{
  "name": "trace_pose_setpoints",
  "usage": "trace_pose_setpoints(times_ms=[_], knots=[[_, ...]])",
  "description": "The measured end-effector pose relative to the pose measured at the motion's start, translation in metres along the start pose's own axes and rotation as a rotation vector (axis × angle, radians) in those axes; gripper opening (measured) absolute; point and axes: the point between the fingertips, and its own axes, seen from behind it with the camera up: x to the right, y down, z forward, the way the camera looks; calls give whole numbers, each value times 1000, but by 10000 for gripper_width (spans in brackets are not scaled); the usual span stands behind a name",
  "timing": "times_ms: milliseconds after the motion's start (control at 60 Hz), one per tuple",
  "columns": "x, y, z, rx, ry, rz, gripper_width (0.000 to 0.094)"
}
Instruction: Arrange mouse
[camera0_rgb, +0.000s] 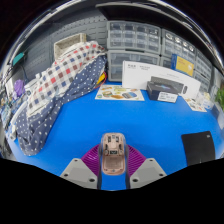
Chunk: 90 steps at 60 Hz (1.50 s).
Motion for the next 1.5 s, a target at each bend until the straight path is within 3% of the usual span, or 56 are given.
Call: trace_pose_setpoints(times_ms=[100, 333, 467, 600, 750, 917, 1067, 1367, 1500], knots=[[8, -32, -17, 44, -23, 0, 321], [108, -168, -120, 296, 47, -15, 323], [188, -195, -158, 350, 98, -25, 321], [268, -167, -161, 309, 141, -25, 322], [331, -90, -131, 188, 151, 20, 320], [344, -1, -90, 20, 105, 26, 321], [337, 52, -70, -76, 83, 50, 320], [337, 50, -66, -3, 122, 95, 416], [335, 50, -67, -24, 121, 120, 482]])
